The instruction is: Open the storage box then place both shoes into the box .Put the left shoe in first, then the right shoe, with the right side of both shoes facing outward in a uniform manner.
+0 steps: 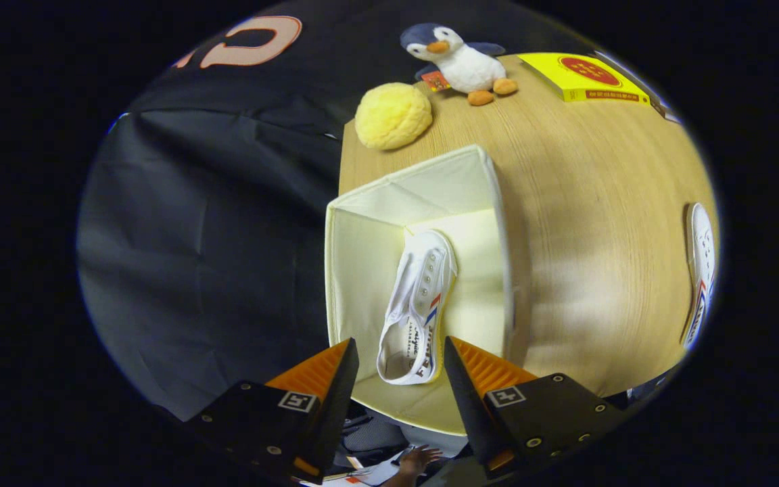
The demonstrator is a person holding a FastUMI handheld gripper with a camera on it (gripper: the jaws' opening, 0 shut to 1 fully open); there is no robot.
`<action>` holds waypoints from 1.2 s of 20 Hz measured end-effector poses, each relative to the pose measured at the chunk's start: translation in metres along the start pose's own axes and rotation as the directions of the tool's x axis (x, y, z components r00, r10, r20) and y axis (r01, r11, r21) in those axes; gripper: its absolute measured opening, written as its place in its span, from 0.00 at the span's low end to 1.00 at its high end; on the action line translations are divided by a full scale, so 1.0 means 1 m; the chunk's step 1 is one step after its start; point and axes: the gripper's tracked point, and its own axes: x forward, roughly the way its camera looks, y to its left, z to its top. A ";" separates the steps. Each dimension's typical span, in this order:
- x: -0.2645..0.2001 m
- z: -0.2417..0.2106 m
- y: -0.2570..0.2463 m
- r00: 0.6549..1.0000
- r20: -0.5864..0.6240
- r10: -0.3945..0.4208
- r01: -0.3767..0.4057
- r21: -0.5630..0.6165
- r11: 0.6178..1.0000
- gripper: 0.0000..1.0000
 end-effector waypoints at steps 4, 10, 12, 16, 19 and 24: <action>-0.052 0.020 -0.040 0.993 0.115 -0.007 0.017 -0.089 0.996 0.84; -0.108 0.032 -0.150 0.947 0.297 -0.122 0.175 -0.159 0.972 0.95; -0.124 0.030 -0.190 0.927 0.332 -0.173 0.236 -0.159 0.959 0.96; -0.147 0.020 -0.275 0.861 0.387 -0.329 0.417 -0.169 0.893 0.96; -0.159 0.003 -0.324 0.821 0.397 -0.410 0.515 -0.206 0.832 0.96; -0.157 -0.027 -0.381 0.809 0.351 -0.472 0.558 -0.204 0.805 0.81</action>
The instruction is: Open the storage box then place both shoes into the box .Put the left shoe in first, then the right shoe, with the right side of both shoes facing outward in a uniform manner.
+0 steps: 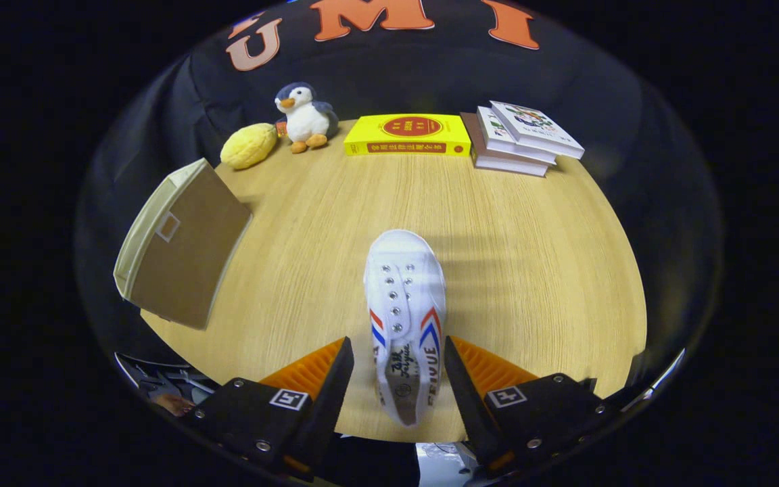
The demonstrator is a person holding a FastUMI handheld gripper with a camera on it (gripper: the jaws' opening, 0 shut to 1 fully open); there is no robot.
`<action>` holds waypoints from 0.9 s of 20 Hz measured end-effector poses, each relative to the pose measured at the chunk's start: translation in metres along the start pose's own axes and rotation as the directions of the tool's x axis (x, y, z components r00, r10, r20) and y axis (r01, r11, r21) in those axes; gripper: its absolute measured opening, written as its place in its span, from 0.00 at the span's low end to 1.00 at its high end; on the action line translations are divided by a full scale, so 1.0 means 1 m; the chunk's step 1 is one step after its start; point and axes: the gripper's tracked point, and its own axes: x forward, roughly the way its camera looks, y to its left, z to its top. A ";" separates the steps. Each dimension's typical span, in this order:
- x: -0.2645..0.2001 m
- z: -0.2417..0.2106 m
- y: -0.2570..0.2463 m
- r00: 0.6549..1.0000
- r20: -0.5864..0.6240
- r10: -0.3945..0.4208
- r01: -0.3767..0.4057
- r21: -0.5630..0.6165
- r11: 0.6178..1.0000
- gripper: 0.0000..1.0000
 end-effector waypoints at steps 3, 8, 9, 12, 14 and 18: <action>0.013 -0.014 -0.019 0.999 -0.013 -0.032 0.032 -0.015 0.999 0.75; 0.031 -0.030 -0.030 0.998 -0.047 -0.039 0.032 -0.137 0.990 0.66; 0.032 -0.029 -0.029 0.998 -0.047 -0.032 0.024 -0.159 0.987 0.66; 0.044 -0.024 -0.032 0.999 -0.012 -0.036 0.032 -0.223 0.974 0.61; 0.049 -0.022 -0.027 1.000 0.009 0.006 -0.004 -0.208 0.978 0.57; 0.055 -0.013 -0.021 0.996 0.062 0.065 -0.057 -0.126 0.990 0.42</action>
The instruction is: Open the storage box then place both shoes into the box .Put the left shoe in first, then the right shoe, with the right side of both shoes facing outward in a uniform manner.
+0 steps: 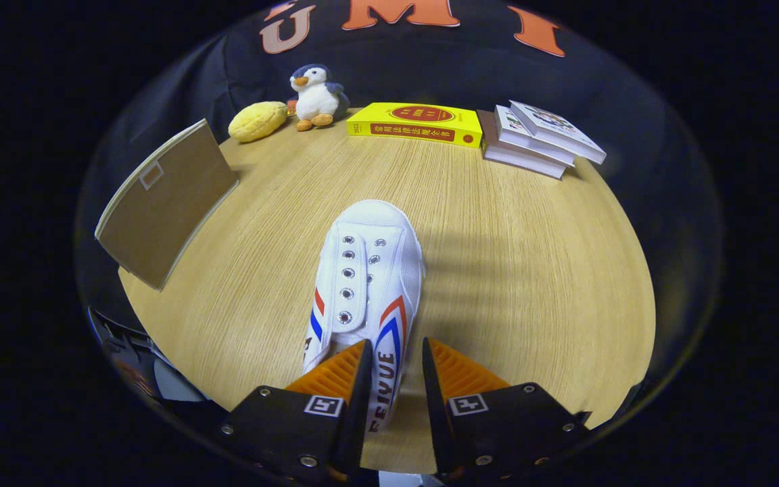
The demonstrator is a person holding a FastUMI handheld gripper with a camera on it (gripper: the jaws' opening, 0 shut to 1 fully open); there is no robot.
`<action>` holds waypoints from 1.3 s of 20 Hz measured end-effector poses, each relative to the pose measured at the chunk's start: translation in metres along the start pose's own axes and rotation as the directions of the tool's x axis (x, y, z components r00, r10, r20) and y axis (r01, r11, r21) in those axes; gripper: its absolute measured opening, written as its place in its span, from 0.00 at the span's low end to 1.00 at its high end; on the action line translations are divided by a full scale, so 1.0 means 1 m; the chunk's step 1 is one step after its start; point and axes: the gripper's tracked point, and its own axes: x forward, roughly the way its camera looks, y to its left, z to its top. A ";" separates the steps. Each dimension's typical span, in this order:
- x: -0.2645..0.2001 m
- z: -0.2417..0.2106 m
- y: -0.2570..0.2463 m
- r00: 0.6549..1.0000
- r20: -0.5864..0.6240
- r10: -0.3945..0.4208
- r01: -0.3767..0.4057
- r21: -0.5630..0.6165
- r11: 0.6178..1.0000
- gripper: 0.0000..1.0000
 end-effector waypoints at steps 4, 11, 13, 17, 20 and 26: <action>0.002 0.001 0.004 0.999 0.014 0.049 -0.049 -0.006 0.999 0.32; 0.008 -0.007 0.000 0.967 -0.090 0.238 -0.212 0.229 0.950 0.48; 0.009 -0.008 0.005 0.957 -0.094 0.274 -0.242 0.262 0.934 0.45; 0.008 -0.007 0.005 0.964 -0.078 0.254 -0.220 0.302 0.928 0.21; 0.007 -0.006 0.003 0.963 -0.068 0.259 -0.212 0.394 0.894 0.09; -0.003 0.015 0.016 0.969 -0.003 0.247 -0.212 0.504 0.837 0.01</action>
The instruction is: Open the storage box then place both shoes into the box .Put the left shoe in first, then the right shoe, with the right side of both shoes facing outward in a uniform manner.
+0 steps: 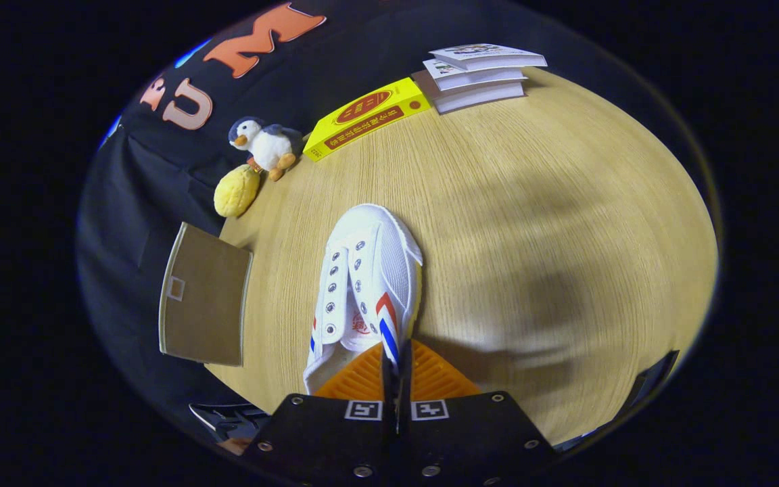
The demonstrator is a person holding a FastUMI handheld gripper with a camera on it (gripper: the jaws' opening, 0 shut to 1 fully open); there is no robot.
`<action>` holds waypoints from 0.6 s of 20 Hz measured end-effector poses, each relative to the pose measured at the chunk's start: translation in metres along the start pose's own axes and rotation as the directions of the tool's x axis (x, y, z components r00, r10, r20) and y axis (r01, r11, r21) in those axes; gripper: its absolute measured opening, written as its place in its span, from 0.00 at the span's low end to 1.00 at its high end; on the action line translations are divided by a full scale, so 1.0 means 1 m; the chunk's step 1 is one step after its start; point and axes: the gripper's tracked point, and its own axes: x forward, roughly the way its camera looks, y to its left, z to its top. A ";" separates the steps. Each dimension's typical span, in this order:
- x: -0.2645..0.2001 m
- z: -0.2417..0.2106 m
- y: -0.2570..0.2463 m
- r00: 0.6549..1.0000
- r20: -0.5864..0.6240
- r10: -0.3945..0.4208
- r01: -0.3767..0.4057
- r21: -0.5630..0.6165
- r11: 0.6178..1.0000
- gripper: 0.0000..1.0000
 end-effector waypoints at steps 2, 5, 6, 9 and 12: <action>-0.010 0.013 0.022 0.998 0.029 0.057 -0.058 0.038 0.998 0.01; -0.024 0.034 0.050 0.995 0.066 0.077 -0.077 0.002 0.997 0.01; -0.029 0.041 0.062 0.994 0.075 0.081 -0.079 -0.018 0.997 0.01; -0.040 0.055 0.099 0.992 0.093 0.087 -0.080 -0.074 0.994 0.01; -0.047 0.059 0.144 0.989 0.093 0.118 -0.106 -0.124 0.987 0.01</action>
